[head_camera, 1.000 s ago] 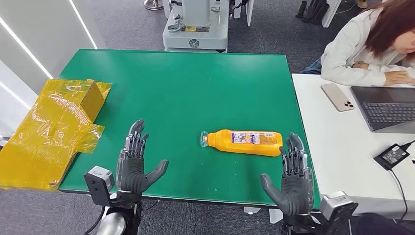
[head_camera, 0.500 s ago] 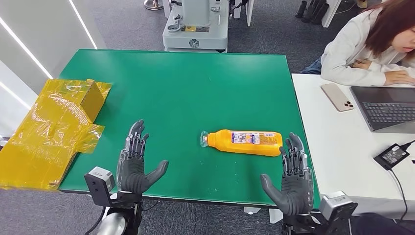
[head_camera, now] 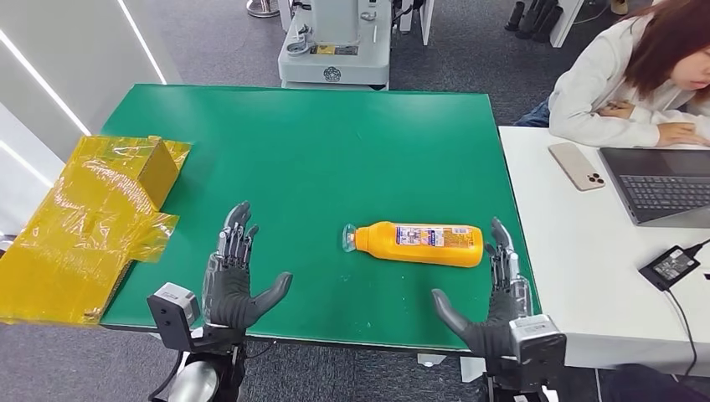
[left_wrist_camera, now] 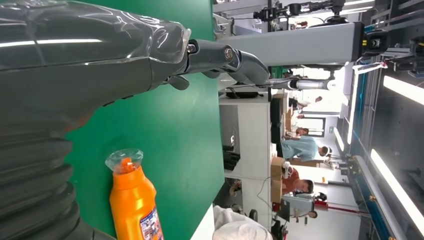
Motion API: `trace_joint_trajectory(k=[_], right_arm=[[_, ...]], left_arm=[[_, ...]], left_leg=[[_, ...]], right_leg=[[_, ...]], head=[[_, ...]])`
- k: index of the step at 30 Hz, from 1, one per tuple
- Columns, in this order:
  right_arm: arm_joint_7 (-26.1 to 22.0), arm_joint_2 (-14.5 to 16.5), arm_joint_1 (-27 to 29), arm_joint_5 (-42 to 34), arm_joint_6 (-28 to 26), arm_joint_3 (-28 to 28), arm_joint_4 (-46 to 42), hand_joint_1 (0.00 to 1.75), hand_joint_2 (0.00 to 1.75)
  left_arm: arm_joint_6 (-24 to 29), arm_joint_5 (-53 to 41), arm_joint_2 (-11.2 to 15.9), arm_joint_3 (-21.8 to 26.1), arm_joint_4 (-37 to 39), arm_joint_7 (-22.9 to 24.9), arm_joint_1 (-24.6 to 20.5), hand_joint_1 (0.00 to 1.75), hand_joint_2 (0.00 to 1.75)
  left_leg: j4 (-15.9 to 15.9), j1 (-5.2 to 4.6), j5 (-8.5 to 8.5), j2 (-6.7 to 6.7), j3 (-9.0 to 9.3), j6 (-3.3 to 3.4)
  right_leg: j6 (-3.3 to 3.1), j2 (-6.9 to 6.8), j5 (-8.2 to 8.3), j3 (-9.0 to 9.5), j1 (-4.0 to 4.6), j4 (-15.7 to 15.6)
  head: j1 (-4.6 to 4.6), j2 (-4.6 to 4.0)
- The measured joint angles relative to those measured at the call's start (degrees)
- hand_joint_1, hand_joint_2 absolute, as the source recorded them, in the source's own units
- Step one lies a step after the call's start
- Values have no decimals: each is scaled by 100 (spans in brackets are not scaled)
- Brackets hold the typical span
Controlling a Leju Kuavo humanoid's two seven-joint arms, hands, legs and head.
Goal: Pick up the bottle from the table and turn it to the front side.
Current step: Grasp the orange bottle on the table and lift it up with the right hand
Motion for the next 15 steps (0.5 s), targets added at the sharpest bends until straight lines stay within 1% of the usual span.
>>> trace_joint_trajectory(k=[3,6,10,15], right_arm=[[242,-35,-359,816,-230,3,120,0,175],[460,-199,-892,1207,-394,6,518,0,175],[718,-556,-1755,1200,-359,81,1381,0,175],[1041,-1053,-3043,848,176,368,2893,0,175]], left_arm=[[-46,-45,-34,-5,7,5,-21,0,175],[-87,-51,-53,-18,46,9,-87,0,175],[-181,42,-34,-62,210,27,-269,0,175],[-261,219,30,-158,543,-3,-559,0,175]], left_leg=[[0,0,0,3,2,0],[2,-1,3,4,5,1],[5,-1,5,4,7,2],[10,0,15,-1,6,1]], right_leg=[[-1,4,2,1,0,0],[0,5,5,4,-1,0],[-1,5,13,7,-1,0],[2,2,22,7,-1,1]], head=[[-1,0],[1,0],[0,0],[-1,0]])
